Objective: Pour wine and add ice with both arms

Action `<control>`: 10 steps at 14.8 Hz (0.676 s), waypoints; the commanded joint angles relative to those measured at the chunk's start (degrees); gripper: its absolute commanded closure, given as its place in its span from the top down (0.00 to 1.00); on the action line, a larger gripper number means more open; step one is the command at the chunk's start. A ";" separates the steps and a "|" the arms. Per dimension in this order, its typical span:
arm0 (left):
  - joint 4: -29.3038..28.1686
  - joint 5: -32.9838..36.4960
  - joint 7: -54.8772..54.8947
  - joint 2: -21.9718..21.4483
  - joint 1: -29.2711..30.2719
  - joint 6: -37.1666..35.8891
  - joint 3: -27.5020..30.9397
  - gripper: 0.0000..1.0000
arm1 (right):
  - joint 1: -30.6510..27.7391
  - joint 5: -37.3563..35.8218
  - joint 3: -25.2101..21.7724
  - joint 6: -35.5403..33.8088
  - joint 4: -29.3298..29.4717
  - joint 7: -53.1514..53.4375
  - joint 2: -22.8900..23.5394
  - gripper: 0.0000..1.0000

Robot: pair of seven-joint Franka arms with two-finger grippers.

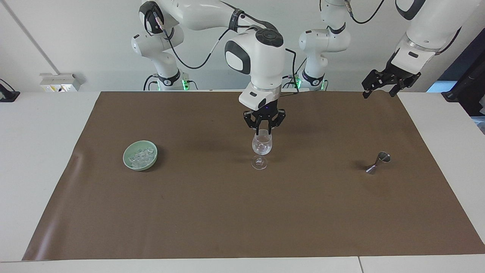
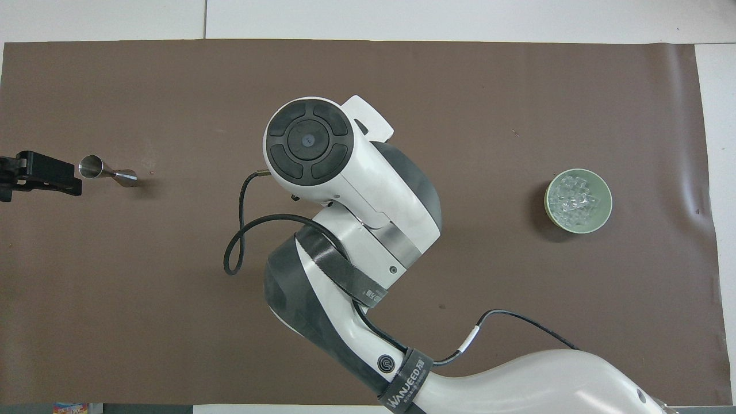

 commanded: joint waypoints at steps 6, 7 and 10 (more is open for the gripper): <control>-1.18 1.04 5.54 -1.03 0.49 2.57 -0.34 1.00 | -7.33 0.72 0.46 -8.18 -0.10 -7.26 -4.93 0.62; -1.35 1.13 5.54 -1.03 0.40 2.92 -0.26 1.00 | -8.29 0.72 0.46 -9.23 -0.46 -9.19 -5.81 0.71; -1.61 1.48 5.46 -1.12 0.32 2.49 -0.17 1.00 | -12.42 0.72 0.46 -12.92 -1.25 -14.29 -8.88 1.00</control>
